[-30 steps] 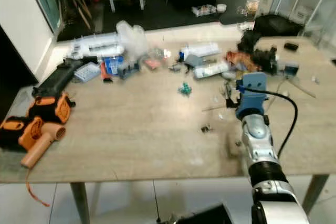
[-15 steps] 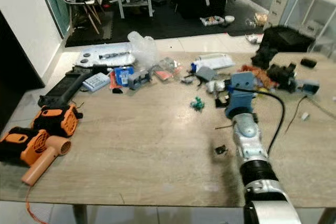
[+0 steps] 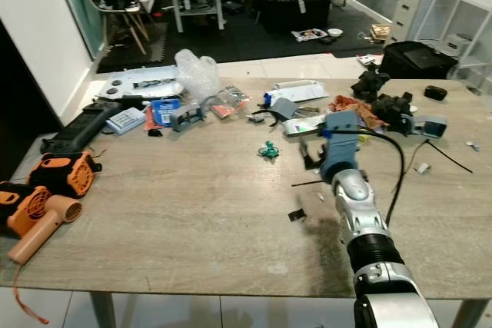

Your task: Picking trash to rubbish bin

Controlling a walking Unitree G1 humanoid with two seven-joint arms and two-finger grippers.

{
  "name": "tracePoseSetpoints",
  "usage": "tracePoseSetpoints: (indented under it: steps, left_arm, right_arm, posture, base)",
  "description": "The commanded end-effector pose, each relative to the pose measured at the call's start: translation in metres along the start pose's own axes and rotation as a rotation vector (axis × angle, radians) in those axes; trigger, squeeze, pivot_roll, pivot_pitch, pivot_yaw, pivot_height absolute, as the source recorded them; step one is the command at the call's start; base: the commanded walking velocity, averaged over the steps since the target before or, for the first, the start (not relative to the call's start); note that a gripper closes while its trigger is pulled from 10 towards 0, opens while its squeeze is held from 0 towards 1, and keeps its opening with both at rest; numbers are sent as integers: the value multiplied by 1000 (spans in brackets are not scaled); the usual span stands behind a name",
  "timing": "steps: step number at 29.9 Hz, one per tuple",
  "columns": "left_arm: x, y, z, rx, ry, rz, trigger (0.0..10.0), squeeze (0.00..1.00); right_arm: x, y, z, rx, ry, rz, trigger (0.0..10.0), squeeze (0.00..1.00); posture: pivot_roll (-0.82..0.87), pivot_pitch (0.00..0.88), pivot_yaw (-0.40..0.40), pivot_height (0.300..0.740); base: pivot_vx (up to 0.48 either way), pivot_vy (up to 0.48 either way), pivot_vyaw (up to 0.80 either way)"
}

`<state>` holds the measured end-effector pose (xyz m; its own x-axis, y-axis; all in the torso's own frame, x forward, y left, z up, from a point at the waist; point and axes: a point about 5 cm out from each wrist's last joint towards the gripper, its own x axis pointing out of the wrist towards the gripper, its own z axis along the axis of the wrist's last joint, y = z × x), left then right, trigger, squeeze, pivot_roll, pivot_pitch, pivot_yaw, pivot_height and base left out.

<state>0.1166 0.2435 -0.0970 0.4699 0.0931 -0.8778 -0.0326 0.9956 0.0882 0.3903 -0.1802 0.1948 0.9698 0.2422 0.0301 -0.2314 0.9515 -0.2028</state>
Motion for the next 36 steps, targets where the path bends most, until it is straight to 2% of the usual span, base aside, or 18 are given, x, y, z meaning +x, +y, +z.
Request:
tracePoseSetpoints:
  steps: [1,6,8,10,12,13,14,15,17,18,21,24,27,29,31,33,34,36]
  left_arm:
    - [-5,11,-16,-11,43,19,10000,0]
    - [-8,15,-22,0,54,17,10000,0]
    - [-8,11,-24,6,57,10,10000,0]
    - [-7,5,-24,8,57,2,10000,0]
    - [-4,-4,-22,11,52,-7,10000,0]
    - [-4,-4,-22,11,52,-7,10000,0]
    - [-2,-12,-18,22,46,-17,10000,0]
    - [-2,-12,-18,22,46,-17,10000,0]
    - [-1,-17,-16,27,45,-20,10000,0]
    - [0,-18,-15,28,48,-18,10000,0]
    - [-1,-18,-16,29,50,-17,10000,0]
    - [-3,-13,-23,30,68,-6,10000,0]
    - [-7,0,-32,40,87,5,10000,0]
    - [-14,14,-42,52,105,15,10000,0]
    - [-20,27,-50,54,113,25,10000,0]
    - [-27,40,-59,57,123,37,10000,0]
    - [-35,50,-69,58,134,48,10000,0]
    - [-40,56,-76,59,142,55,10000,0]
  right_arm:
    - [-3,-4,0,-23,46,47,10000,0]
    - [-13,-26,15,-60,72,97,10000,0]
    - [-16,-35,27,-59,13,115,10000,0]
    - [-17,-35,35,-68,-64,137,10000,0]
    - [-16,-19,53,81,-244,192,10000,0]
    - [-16,-19,53,81,-244,192,10000,0]
    - [-19,4,67,154,-373,299,10000,0]
    - [-19,4,67,154,-373,299,10000,0]
    - [-24,29,74,255,-443,460,10000,0]
    - [-29,40,77,374,-485,575,10000,0]
    - [-32,43,78,407,-495,607,10000,0]
    - [-49,57,85,569,-575,760,10000,0]
    - [-55,77,80,525,-539,851,10000,0]
    - [-61,97,79,469,-509,932,10000,0]
    - [-58,107,81,410,-497,914,10000,0]
    - [-46,107,82,347,-474,810,10000,0]
    - [-31,103,86,305,-474,688,10000,0]
    - [-20,97,89,290,-470,596,10000,0]
  posture:
    - [-124,194,25,740]
    - [-136,198,28,740]
    - [-142,201,27,740]
    - [-138,205,26,740]
    - [-135,211,28,740]
    - [-135,211,28,740]
    - [-128,221,30,740]
    - [-128,221,30,740]
    - [-121,230,31,740]
    - [-111,245,31,740]
    - [-109,249,32,740]
    - [-90,283,38,740]
    - [-80,314,58,740]
    - [-72,331,69,740]
    - [-59,346,76,740]
    - [-48,361,83,740]
    - [-39,373,88,740]
    - [-30,386,93,740]
  base:
    - [0,0,0]
    - [0,0,0]
    - [0,0,0]
    - [0,0,0]
    - [0,0,0]
    - [0,0,0]
    - [0,0,0]
    - [0,0,0]
    - [0,0,0]
    - [0,0,0]
    - [0,0,0]
    - [0,0,0]
    - [0,0,0]
    - [0,0,0]
    - [0,0,0]
    - [0,0,0]
    - [0,0,0]
    - [0,0,0]
